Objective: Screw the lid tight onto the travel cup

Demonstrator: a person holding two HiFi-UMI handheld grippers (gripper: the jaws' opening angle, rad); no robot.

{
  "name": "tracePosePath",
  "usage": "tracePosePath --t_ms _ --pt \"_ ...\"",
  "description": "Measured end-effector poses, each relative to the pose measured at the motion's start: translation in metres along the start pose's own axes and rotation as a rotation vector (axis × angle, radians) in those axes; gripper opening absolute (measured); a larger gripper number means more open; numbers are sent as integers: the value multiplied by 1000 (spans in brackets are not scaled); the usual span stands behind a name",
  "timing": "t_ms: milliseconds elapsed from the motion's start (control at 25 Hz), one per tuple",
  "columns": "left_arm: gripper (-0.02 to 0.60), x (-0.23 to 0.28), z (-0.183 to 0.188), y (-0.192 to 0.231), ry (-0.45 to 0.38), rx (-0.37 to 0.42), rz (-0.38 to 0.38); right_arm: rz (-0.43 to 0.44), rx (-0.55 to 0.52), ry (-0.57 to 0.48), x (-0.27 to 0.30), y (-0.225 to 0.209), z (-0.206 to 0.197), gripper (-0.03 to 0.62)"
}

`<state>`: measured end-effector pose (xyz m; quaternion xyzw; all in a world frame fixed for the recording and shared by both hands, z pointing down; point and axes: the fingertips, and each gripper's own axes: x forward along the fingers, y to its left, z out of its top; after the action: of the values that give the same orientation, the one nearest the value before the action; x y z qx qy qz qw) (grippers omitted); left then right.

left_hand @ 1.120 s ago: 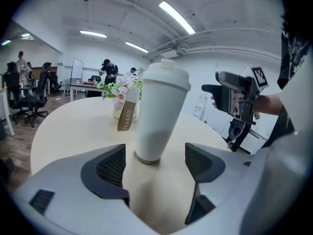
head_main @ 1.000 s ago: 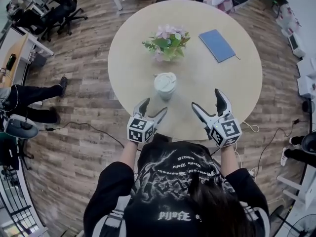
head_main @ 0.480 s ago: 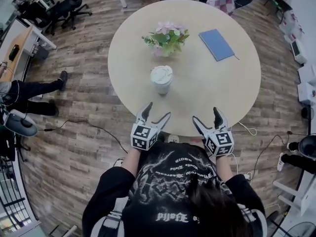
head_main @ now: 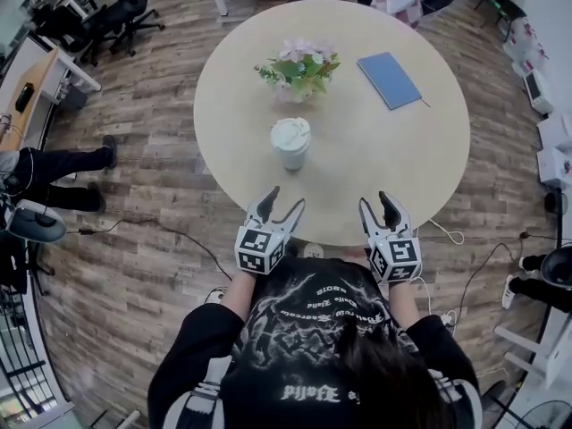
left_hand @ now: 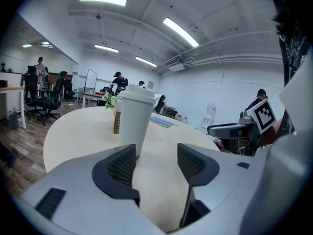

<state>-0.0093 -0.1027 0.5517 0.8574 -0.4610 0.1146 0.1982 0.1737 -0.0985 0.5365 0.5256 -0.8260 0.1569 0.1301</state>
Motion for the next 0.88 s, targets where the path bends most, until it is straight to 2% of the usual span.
tracePosePath --t_ms 40,160,240,360,480,680,880 --pt "270 -1 2 -1 -5 3 -2 -5 0 -2 -1 0 1 191" --pt "227 -2 7 -4 -15 19 -11 -10 -8 -6 -1 3 5 164" --pt "167 -2 9 -3 -20 29 -7 -12 -14 -7 1 5 6 141" --pt "90 -1 9 -1 -21 34 -7 -11 -20 -7 5 9 7 72" --pt "40 2 9 -2 -11 46 -24 0 -25 9 8 14 6 8" --pt "21 7 7 -4 18 71 -38 11 -34 34 9 16 4 6" --pt "21 11 11 -1 13 63 -44 8 -41 37 13 13 7 5"
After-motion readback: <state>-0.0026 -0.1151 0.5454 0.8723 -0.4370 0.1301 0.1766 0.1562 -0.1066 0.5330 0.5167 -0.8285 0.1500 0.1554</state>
